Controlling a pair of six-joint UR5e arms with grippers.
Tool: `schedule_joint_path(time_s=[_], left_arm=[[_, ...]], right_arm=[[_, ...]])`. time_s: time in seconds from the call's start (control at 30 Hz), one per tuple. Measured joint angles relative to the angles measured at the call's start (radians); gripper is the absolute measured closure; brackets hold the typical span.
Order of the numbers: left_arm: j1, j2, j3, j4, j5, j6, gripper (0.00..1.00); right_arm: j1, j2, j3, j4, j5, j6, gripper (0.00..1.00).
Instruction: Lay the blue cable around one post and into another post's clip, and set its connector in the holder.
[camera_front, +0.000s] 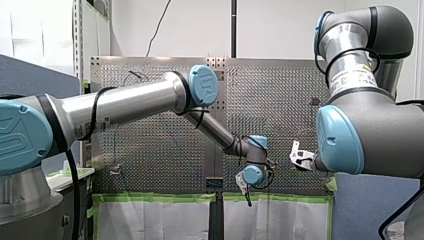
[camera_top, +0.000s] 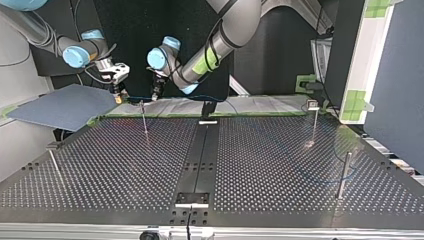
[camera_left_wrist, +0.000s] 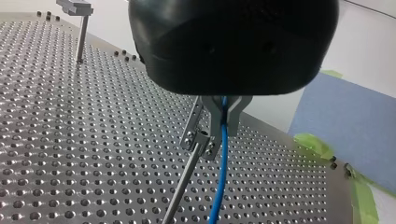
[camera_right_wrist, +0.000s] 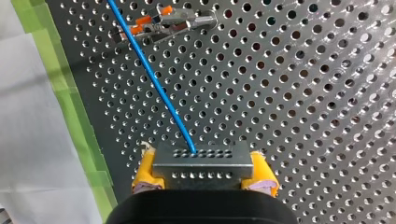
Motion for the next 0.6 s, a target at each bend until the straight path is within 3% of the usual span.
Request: schedule_joint_path(time_s=[0.33,0.6], left_arm=[[0.012,0.000,-0.016,0.011,0.022,0.000,1.00],[0.020,-0.001,-0.017,0.011,0.032,-0.001,1.00]], right_arm=[[0.001,0.000,-0.028,0.063,0.007,-0.002,1.00],[0.001,0.000,-0.032,0.060,0.026,0.006,1.00]])
